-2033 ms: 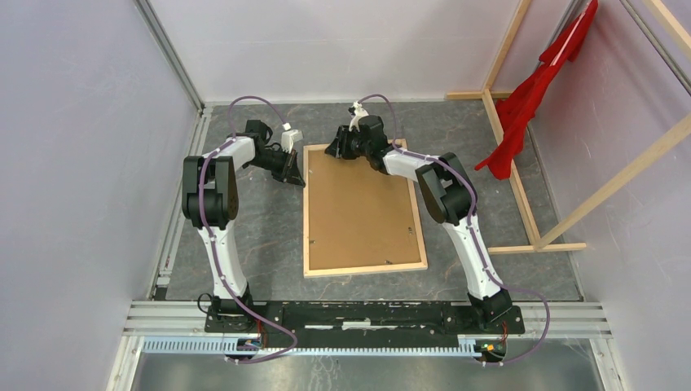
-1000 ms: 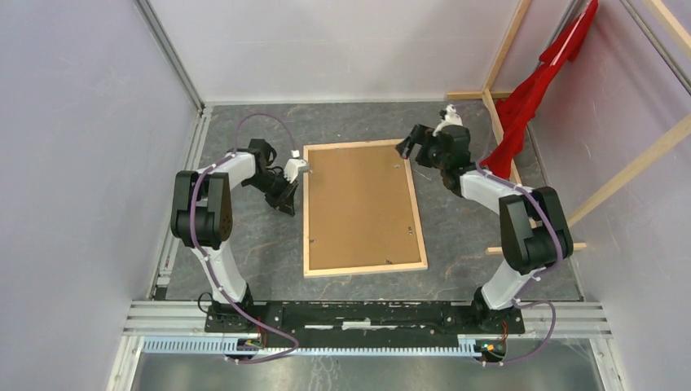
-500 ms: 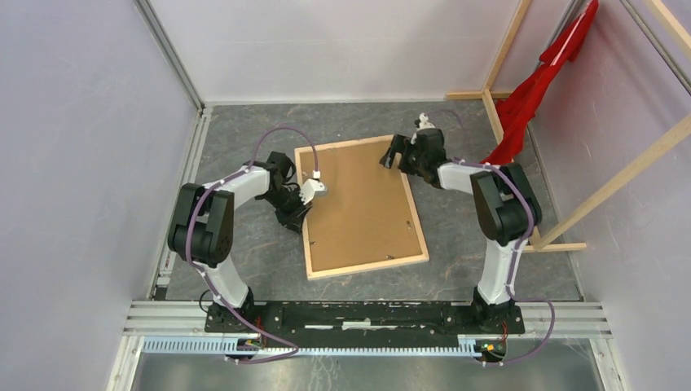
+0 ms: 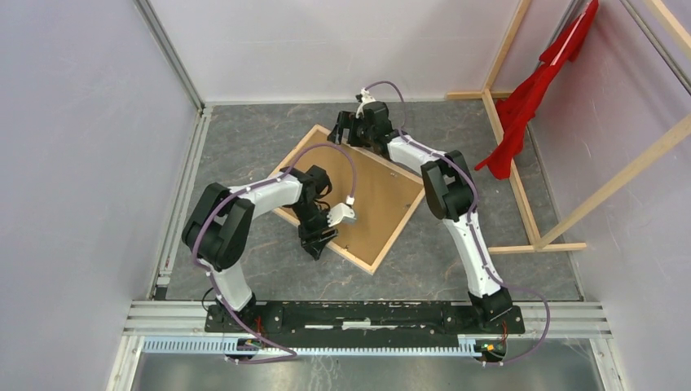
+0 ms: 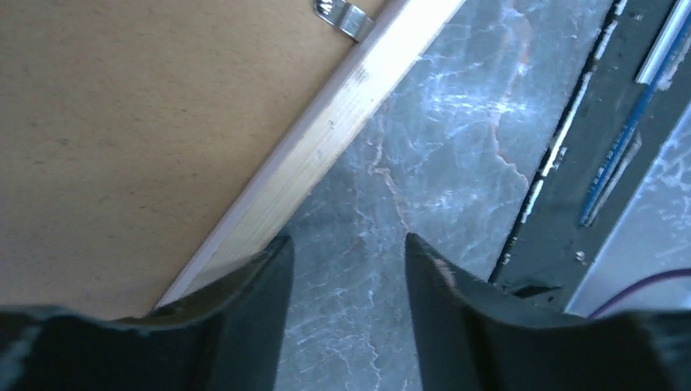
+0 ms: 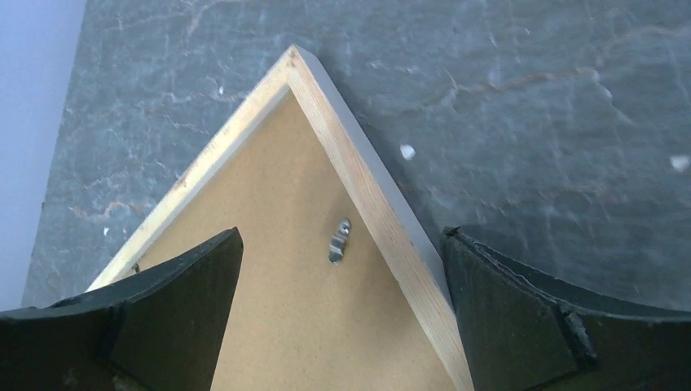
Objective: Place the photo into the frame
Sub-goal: Adjust the photo frame at the center of the board.
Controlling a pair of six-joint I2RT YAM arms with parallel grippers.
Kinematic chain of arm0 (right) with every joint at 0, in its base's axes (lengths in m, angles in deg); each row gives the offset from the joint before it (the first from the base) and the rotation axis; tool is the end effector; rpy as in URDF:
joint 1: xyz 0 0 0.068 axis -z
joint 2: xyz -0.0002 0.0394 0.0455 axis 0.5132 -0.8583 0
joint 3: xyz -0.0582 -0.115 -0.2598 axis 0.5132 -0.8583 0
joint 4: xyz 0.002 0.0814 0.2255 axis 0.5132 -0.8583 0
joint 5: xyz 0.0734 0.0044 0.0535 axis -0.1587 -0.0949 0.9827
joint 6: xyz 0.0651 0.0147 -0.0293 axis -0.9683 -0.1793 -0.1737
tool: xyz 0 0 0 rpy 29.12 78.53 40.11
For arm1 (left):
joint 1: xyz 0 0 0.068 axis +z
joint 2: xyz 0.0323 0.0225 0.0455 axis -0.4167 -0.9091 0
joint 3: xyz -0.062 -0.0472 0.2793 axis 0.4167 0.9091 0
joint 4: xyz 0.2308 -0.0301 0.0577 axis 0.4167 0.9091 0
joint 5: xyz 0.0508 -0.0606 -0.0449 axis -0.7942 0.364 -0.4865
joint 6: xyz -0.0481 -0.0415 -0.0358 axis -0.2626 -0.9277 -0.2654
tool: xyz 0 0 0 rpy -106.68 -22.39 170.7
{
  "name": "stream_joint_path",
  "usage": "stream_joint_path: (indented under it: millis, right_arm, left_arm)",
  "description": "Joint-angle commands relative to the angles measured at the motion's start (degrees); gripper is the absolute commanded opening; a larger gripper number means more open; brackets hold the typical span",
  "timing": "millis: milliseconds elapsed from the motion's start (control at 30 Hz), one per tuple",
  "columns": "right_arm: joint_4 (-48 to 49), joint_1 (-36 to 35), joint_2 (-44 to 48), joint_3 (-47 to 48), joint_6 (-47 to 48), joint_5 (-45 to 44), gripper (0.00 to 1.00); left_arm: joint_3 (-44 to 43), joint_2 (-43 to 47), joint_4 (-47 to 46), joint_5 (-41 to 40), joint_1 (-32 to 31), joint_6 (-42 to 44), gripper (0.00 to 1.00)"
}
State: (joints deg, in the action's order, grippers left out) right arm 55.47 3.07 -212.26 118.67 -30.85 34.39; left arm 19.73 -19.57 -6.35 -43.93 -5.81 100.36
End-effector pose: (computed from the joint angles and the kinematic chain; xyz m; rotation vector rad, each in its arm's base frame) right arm 0.5157 0.2890 0.1563 -0.0705 2.1597 0.8941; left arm 0.2261 -0.1662 0.1657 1.8761 2.3907 -0.7750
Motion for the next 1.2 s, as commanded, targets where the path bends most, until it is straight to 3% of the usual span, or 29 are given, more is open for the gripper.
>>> stream_joint_path:
  millis: [0,100,300,433,533,733,933,1167]
  right_arm:
    - [-3.7,1.9,9.7,-7.9,-0.3,3.7,0.98]
    - [-2.8,5.1,17.9,-13.9,3.4,0.0,0.98]
    - [-6.6,7.7,30.4,-22.9,7.1,-4.3,0.98]
    - [-2.6,7.8,42.9,-41.2,4.8,-7.1,0.98]
    - [-2.6,7.8,52.1,-53.4,3.4,-8.6,0.98]
    - [-2.8,7.9,67.3,-71.4,1.4,-7.7,0.98]
    - [-1.4,8.2,71.4,-81.0,-0.9,-3.8,0.98]
    - [10.3,9.7,65.1,-84.7,-4.3,2.8,0.98]
  left_arm:
    - [-1.5,0.0,-4.4,-0.2,0.5,4.6,0.65]
    - [-3.1,2.2,0.9,1.0,3.6,8.4,0.74]
    - [-17.0,1.9,8.9,5.7,17.6,11.3,0.72]
    - [-24.6,-2.1,-1.2,-0.8,25.7,3.0,0.58]
    - [-28.8,-5.9,-8.4,-5.5,30.2,-3.2,0.55]
    - [-28.4,-11.2,-21.7,-15.8,35.9,-7.6,0.46]
    - [-24.3,-14.3,-25.1,-15.2,36.3,-5.7,0.39]
    - [-15.5,-10.8,-22.5,-7.4,36.4,0.6,0.37]
